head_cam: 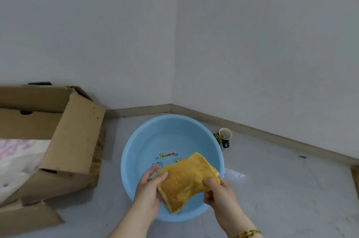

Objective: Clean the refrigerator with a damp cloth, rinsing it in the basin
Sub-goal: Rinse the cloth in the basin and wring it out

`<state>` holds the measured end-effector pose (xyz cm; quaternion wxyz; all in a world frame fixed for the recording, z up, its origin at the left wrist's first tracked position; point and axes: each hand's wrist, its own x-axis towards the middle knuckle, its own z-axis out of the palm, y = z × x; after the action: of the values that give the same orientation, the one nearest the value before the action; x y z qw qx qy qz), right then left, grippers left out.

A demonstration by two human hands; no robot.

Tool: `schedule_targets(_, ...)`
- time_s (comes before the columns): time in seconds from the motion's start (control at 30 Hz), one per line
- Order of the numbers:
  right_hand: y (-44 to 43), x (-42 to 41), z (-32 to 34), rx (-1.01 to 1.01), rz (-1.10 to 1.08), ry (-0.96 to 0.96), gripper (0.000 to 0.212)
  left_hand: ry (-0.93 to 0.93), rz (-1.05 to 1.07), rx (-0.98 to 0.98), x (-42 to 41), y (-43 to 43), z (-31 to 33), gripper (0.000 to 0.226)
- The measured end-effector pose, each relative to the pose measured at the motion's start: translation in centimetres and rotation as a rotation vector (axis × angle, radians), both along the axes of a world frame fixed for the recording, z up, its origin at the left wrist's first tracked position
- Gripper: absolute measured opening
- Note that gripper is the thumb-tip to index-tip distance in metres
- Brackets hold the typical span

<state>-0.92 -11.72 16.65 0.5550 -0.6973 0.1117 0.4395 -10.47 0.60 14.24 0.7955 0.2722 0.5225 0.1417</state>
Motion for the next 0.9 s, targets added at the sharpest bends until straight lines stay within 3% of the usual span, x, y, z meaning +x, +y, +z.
schedule_targets(0.07,0.9,0.0,-4.8,-0.126,0.105,-0.010,0.004,0.075,-0.128,0.125,0.4,1.4,-4.6,0.018)
schedule_targets(0.17,1.8,0.6,-11.0,-0.306,0.377,-0.132,0.035,0.122,-0.274,0.276,1.5,3.6,-10.5,0.016)
schedule_targets(0.23,2.3,1.2,-14.0,-0.376,0.562,-0.330,0.038,0.130,-0.331,0.351,2.7,4.7,-14.3,0.017)
schedule_targets(0.33,3.1,2.4,-17.1,-0.637,0.871,-0.712,0.029,0.187,-0.374,0.463,4.9,5.6,-18.9,0.017)
schedule_targets(0.43,3.8,3.5,-20.6,-0.734,0.882,-0.880,0.034,0.252,-0.477,0.608,6.5,5.1,-22.4,0.018)
schedule_targets(0.53,5.1,4.0,-22.7,-0.633,0.890,-0.926,0.039,0.371,-0.513,0.660,7.1,4.9,-23.7,0.044)
schedule_targets(0.63,6.4,3.4,-24.4,-0.608,1.067,-0.929,0.039,0.483,-0.497,0.598,6.6,5.3,-24.8,0.061)
schedule_targets(0.77,7.8,3.4,-26.5,-0.667,1.194,-0.910,0.044,0.571,-0.612,0.531,6.3,5.7,-26.7,0.044)
schedule_targets(0.9,8.5,3.7,-28.0,-0.680,1.251,-0.866,0.047,0.674,-0.689,0.582,6.3,6.3,-27.3,0.043)
